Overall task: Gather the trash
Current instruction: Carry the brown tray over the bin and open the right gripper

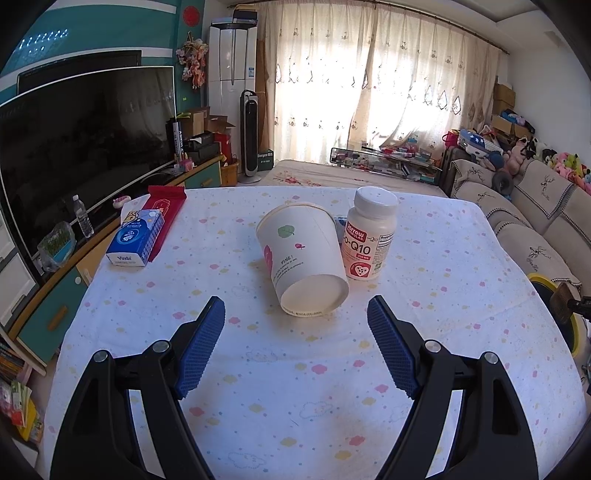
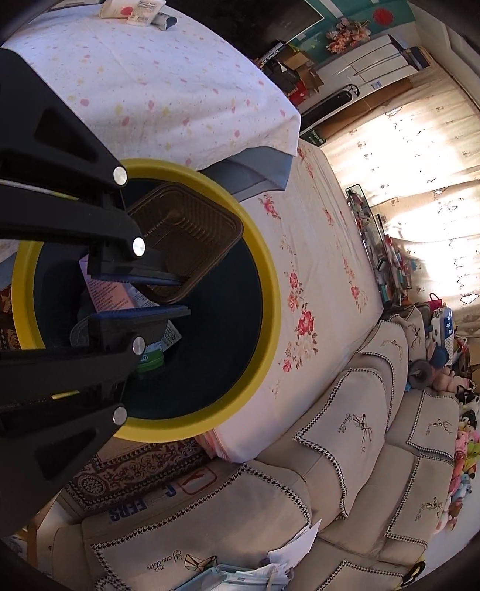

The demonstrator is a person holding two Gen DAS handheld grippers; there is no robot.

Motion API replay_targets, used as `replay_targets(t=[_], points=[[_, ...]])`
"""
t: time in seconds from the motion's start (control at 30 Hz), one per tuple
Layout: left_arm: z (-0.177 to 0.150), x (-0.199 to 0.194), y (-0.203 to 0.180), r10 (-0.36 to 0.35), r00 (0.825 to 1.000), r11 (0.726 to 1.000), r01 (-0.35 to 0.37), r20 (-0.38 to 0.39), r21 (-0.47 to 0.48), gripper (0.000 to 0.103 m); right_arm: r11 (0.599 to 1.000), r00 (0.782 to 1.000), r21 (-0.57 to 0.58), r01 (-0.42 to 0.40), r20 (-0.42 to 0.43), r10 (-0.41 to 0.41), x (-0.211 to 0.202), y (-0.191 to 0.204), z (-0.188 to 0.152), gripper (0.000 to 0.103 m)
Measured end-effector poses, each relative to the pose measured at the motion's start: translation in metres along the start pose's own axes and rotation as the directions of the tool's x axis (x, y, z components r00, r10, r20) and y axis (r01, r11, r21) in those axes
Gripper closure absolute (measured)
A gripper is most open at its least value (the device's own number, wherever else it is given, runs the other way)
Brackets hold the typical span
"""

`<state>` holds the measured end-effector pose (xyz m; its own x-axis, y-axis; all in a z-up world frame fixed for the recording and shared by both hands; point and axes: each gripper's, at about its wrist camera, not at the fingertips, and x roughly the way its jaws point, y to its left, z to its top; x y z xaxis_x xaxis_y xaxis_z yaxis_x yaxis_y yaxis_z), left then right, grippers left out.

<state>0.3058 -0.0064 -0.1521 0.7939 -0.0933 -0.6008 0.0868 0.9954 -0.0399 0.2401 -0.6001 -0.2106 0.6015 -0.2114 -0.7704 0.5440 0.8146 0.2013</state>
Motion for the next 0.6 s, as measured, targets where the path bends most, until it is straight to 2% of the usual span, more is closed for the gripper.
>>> replay_targets(t=[0.07,0.1,0.37,0.6], points=[[0.0,0.0,0.0,-0.001,1.0,1.0,0.001,0.0,-0.001,0.024,1.0,1.0,0.008,0.012,0.011,-0.012,-0.001,0.0,-0.003,0.059],[0.0,0.0,0.0,-0.003,1.0,1.0,0.003,0.0,0.0,0.024,1.0,1.0,0.009,0.017,0.022,-0.017,-0.004,-0.001,-0.004,0.054],[0.0,-0.004,-0.014,-0.038,0.999,0.999,0.038,0.006,0.031,0.024,0.999,0.997,0.046,-0.009,0.074,0.006,-0.024,0.001,-0.022,0.051],[0.007,-0.005,-0.032,-0.024,1.0,0.997,0.024,-0.003,0.079,0.024,0.997,0.994,0.063,-0.035,0.109,0.028,-0.045,-0.006,-0.026,0.051]])
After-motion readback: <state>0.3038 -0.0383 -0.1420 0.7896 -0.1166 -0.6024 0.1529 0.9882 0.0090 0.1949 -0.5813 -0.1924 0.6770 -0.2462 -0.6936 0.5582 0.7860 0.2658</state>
